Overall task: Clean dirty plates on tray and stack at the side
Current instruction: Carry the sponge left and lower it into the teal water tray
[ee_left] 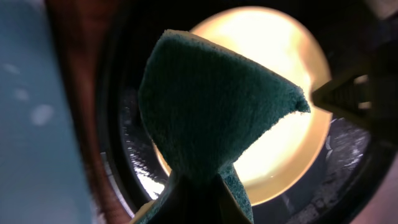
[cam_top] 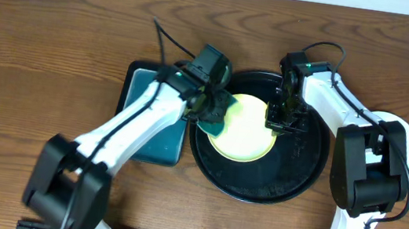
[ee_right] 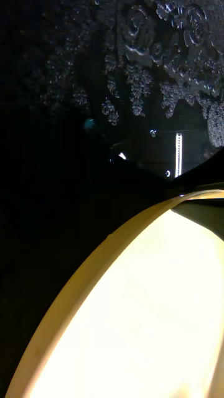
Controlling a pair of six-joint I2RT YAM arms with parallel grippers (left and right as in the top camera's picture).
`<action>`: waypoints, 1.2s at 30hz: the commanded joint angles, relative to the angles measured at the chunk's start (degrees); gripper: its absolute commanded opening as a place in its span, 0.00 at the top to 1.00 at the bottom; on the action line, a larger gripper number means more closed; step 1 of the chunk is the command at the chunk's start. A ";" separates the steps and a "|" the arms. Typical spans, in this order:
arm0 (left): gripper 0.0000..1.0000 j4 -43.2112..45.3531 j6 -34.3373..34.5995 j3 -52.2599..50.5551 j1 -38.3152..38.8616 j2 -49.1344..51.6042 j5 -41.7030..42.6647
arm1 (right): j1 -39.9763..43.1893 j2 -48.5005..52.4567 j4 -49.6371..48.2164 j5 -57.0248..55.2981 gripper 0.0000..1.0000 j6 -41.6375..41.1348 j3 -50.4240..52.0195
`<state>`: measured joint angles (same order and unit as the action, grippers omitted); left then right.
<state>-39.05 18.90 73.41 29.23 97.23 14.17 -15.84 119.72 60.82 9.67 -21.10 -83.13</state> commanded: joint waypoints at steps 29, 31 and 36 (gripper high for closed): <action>0.92 -5.42 -7.32 -4.59 -18.25 -6.51 -8.79 | -0.37 0.83 -0.35 -5.16 0.99 -1.57 1.60; 0.92 -5.05 -7.58 -5.38 -18.25 -6.25 -8.98 | -0.39 0.83 -0.35 -5.16 0.99 -1.57 1.62; 0.92 -4.72 -7.72 -5.70 -18.25 -4.61 -9.11 | -0.39 0.83 -0.35 -5.16 0.99 -1.57 1.62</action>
<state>-44.10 12.16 67.96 11.25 91.59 5.98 -15.84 119.72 60.80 9.67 -21.10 -83.09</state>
